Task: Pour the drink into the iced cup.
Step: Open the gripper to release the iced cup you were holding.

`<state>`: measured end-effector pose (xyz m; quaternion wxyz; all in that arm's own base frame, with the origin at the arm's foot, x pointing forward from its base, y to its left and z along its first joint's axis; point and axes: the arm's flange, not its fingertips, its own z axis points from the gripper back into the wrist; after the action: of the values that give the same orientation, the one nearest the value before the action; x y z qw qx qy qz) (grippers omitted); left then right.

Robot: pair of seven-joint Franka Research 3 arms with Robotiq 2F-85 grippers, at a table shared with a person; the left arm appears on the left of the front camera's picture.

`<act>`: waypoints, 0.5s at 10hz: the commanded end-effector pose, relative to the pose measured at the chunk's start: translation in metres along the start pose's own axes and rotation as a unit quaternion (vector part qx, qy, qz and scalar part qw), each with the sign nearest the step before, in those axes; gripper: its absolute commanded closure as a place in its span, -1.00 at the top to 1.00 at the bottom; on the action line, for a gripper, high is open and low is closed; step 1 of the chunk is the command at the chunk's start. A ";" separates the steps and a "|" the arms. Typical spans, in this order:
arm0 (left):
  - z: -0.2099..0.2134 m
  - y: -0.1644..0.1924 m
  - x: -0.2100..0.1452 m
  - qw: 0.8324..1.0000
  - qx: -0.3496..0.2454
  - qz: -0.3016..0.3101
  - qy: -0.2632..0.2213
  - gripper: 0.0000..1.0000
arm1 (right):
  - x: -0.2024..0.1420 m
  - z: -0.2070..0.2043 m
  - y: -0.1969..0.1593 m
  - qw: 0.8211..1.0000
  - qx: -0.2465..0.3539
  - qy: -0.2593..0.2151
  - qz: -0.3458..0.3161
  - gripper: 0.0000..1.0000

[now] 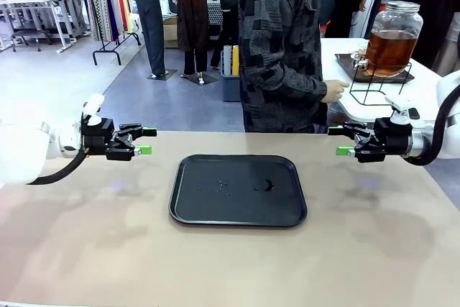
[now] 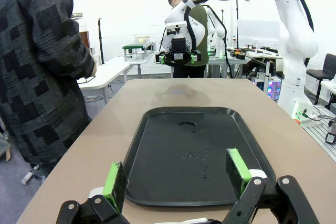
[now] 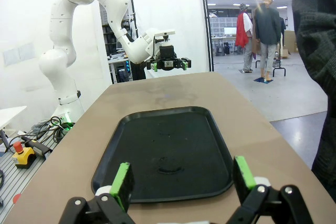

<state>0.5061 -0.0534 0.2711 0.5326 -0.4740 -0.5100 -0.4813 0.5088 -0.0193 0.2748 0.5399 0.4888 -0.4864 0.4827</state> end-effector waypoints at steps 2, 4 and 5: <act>-0.001 -0.001 0.002 1.000 0.000 -0.001 0.000 1.00 | 0.003 -0.001 0.000 1.000 0.002 -0.001 0.001 1.00; -0.001 -0.001 0.002 1.000 0.000 -0.001 0.000 1.00 | 0.003 -0.001 0.000 1.000 0.002 -0.001 0.001 1.00; -0.001 -0.001 0.002 1.000 0.000 -0.001 0.000 1.00 | 0.003 -0.001 0.000 1.000 0.002 -0.001 0.001 1.00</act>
<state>0.5061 -0.0534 0.2711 0.5326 -0.4740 -0.5100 -0.4813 0.5088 -0.0193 0.2748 0.5399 0.4888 -0.4864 0.4827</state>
